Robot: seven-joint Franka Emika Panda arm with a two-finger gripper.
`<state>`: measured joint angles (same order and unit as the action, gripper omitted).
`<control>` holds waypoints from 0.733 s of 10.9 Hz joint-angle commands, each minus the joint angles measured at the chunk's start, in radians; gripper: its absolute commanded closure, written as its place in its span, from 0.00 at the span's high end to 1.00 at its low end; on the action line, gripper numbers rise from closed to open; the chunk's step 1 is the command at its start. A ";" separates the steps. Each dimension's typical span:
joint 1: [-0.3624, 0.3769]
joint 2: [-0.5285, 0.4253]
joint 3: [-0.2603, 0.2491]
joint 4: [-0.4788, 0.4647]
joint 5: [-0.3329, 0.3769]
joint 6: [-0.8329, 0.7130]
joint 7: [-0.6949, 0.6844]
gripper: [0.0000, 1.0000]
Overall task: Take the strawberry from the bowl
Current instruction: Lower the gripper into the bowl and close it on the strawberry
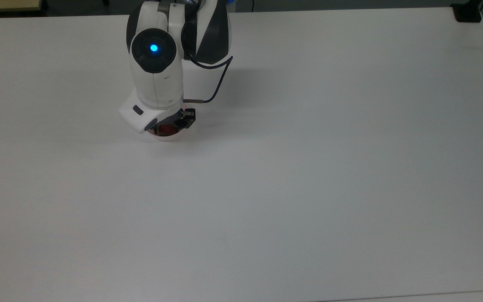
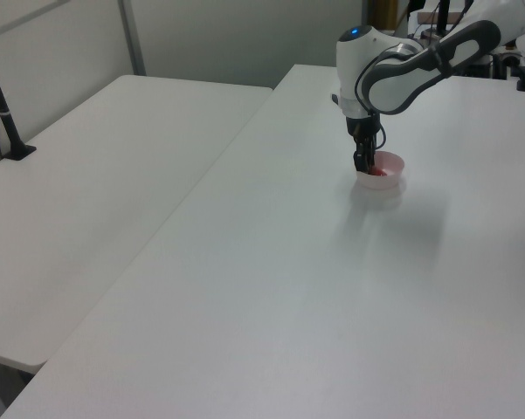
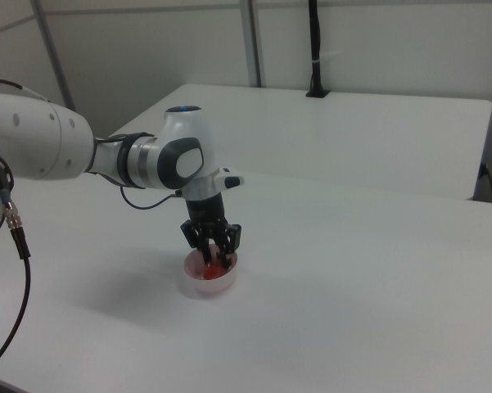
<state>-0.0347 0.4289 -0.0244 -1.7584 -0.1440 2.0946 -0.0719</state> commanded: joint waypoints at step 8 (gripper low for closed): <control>-0.025 -0.058 0.020 -0.056 0.007 -0.044 0.023 0.64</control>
<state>-0.0453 0.3969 -0.0127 -1.7736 -0.1422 2.0577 -0.0719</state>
